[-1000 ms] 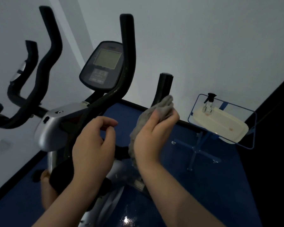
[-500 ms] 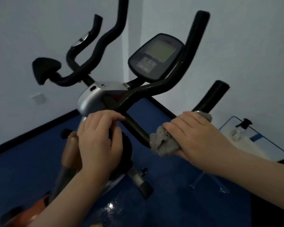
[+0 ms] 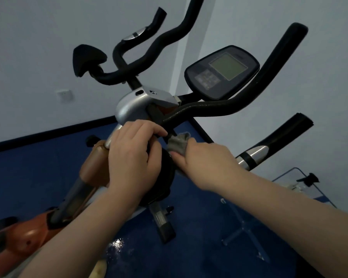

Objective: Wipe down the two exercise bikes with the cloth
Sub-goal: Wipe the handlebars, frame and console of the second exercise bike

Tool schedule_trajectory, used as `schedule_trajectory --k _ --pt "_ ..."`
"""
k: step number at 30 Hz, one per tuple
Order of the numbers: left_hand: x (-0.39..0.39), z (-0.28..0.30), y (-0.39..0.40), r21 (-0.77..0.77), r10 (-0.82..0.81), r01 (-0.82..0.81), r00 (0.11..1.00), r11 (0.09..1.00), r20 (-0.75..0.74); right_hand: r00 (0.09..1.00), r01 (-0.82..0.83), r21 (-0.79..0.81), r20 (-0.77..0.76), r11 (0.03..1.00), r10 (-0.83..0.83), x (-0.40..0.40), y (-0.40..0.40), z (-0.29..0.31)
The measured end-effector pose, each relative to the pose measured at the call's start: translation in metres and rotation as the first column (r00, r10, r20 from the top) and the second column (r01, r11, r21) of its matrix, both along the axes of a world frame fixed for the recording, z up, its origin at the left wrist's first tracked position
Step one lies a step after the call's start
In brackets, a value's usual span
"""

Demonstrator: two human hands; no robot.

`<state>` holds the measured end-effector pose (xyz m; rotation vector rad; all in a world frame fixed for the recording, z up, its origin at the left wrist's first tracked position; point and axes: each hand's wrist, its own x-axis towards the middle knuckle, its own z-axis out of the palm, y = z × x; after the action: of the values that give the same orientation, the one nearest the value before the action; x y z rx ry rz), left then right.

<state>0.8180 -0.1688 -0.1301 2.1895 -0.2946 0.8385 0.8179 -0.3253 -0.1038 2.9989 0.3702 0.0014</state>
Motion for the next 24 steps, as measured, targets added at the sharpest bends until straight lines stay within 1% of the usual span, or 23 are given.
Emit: schedule_trajectory --k 1,3,4,5,6,8,9,11,13,15,16,17,18,19,21,22,24 --pt "-0.001 -0.001 0.0 0.003 -0.002 0.002 1.0 1.0 -0.001 1.0 -0.022 0.006 -0.017 1.0 0.022 -0.001 -0.002 -0.003" --pt "-0.003 -0.001 0.0 -0.018 0.002 -0.002 1.0 1.0 -0.01 0.992 -0.1 -0.03 0.07 0.994 0.102 -0.009 -0.009 -0.007" --pt "-0.003 -0.001 0.001 -0.045 0.012 -0.013 1.0 0.999 -0.02 0.992 -0.102 -0.035 0.069 0.994 0.105 -0.008 -0.01 -0.005" --pt "-0.002 -0.001 0.001 -0.083 0.026 -0.029 0.999 0.996 -0.035 0.995 -0.1 -0.009 0.022 0.995 0.1 -0.001 -0.008 -0.001" --pt "-0.002 -0.001 0.001 -0.123 0.04 -0.046 0.998 0.991 -0.052 0.994 -0.099 0.051 -0.052 0.994 0.101 0.011 -0.004 0.0" --pt "-0.001 0.0 0.001 -0.204 0.062 -0.077 0.995 0.976 -0.076 0.969 -0.096 0.118 -0.217 0.988 0.12 0.032 0.012 0.002" --pt "-0.001 0.0 0.002 -0.256 0.071 -0.09 0.994 0.963 -0.081 0.967 -0.069 0.142 -0.235 0.987 0.101 0.035 0.016 0.003" --pt "-0.002 0.0 0.002 -0.366 0.076 -0.113 0.991 0.924 -0.113 0.983 0.048 0.236 -0.185 0.971 -0.003 0.024 0.011 -0.002" --pt "0.002 0.0 0.003 -0.441 0.077 -0.144 0.983 0.886 -0.167 0.986 0.036 0.277 -0.164 0.96 0.011 0.018 0.004 -0.008" --pt "0.006 0.001 0.005 -0.474 0.074 -0.161 0.978 0.866 -0.197 0.96 0.06 0.326 -0.278 0.944 0.035 0.03 0.008 0.003" --pt "0.007 0.001 0.005 -0.48 0.063 -0.156 0.977 0.863 -0.205 0.947 0.048 0.308 -0.315 0.95 0.055 0.042 0.011 0.007" --pt "0.008 0.001 0.005 -0.484 0.041 -0.142 0.976 0.863 -0.213 0.94 0.077 0.319 -0.34 0.945 0.038 0.049 0.014 0.008" --pt "0.008 0.001 0.005 -0.487 0.014 -0.123 0.975 0.865 -0.222 0.94 0.094 0.318 -0.341 0.943 0.021 0.048 0.017 0.009" --pt "0.007 0.002 0.006 -0.494 -0.008 -0.108 0.974 0.863 -0.227 0.955 0.099 0.327 -0.296 0.94 0.003 0.039 0.015 0.007" --pt "0.007 0.003 0.007 -0.51 -0.048 -0.098 0.963 0.854 -0.264 0.969 0.077 0.274 -0.249 0.959 -0.007 0.016 0.009 0.0" --pt "0.008 0.004 0.007 -0.521 -0.073 -0.104 0.948 0.847 -0.308 0.965 0.082 0.238 -0.262 0.968 -0.017 0.008 0.005 0.0" --pt "0.011 0.007 0.01 -0.558 -0.131 -0.127 0.908 0.82 -0.398 0.973 0.033 0.231 -0.23 0.972 0.022 0.013 0.005 0.0"
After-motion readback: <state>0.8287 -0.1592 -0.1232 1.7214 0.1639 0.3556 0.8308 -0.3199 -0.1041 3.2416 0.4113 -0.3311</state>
